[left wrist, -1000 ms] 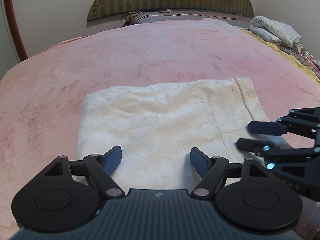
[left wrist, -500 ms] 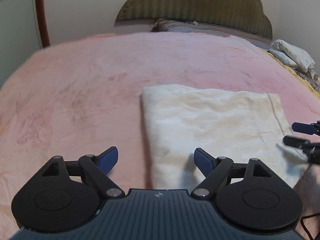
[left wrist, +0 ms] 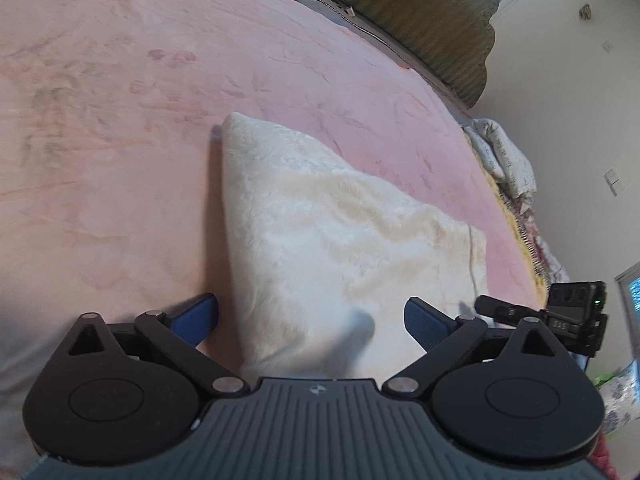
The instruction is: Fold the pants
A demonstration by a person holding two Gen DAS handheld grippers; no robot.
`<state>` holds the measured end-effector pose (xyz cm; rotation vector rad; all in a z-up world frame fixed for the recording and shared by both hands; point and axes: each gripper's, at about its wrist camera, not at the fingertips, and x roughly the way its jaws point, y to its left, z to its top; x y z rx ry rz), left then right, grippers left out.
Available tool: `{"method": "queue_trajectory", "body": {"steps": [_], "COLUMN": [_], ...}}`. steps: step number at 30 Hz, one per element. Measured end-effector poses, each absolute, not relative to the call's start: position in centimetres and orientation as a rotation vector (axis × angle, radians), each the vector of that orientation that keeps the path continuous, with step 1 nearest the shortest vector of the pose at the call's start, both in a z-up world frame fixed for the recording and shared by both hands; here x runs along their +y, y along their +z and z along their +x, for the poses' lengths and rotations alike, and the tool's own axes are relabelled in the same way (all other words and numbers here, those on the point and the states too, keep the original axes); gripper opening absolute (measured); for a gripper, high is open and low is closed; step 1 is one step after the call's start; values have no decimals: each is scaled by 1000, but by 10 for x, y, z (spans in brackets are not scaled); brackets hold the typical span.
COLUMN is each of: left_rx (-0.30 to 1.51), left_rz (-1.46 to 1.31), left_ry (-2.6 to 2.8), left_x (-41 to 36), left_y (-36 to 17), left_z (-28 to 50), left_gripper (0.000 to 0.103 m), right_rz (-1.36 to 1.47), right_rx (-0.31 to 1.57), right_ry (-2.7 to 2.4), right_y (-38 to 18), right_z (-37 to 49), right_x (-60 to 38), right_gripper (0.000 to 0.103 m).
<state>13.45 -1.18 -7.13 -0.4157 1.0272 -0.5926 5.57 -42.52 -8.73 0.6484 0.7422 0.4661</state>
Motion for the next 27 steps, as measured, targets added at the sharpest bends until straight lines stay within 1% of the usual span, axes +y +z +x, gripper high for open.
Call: {"method": "queue_trajectory", "body": {"steps": [2, 4, 5, 6, 7, 9, 10, 11, 12, 15, 20, 23, 27], "left_rx": [1029, 1021, 1013, 1002, 987, 958, 947, 934, 925, 884, 757, 699, 699], "left_rz": [-441, -402, -345, -284, -233, -225, -230, -240, -250, -239, -181, -141, -98], "left_ry": [-607, -590, -569, -533, -504, -488, -483, -484, -479, -480, -418, -348, -251], "left_x": [-19, -29, -35, -40, -43, -40, -38, -35, -33, -27, -8, 7, 19], "left_y": [-74, -72, -69, -66, -64, -62, -60, -58, -55, -44, -14, 5, 15], "left_z": [141, 141, 139, 135, 131, 124, 122, 120, 117, 109, 103, 124, 175], "left_gripper": [98, 90, 77, 61, 55, 35, 32, 26, 22, 17, 16, 16, 19], "right_rz": [674, 656, 634, 605, 588, 583, 576, 567, 555, 480, 382, 341, 324], "right_rx": [738, 732, 737, 748, 748, 736, 724, 714, 703, 679, 626, 602, 593], "right_ry": [485, 487, 475, 457, 447, 432, 431, 433, 439, 448, 515, 554, 547], "right_y": [-90, -89, -86, -85, -83, -79, -74, -70, -64, -43, -4, 10, 17], "right_z": [66, 74, 76, 77, 75, 71, 68, 65, 62, 59, 77, 109, 171], "right_x": [-424, -417, -413, -408, -405, -403, -400, -398, -395, -379, -354, -336, -304], "right_gripper": [60, 59, 52, 41, 39, 33, 31, 27, 23, 23, 23, 22, 22]}}
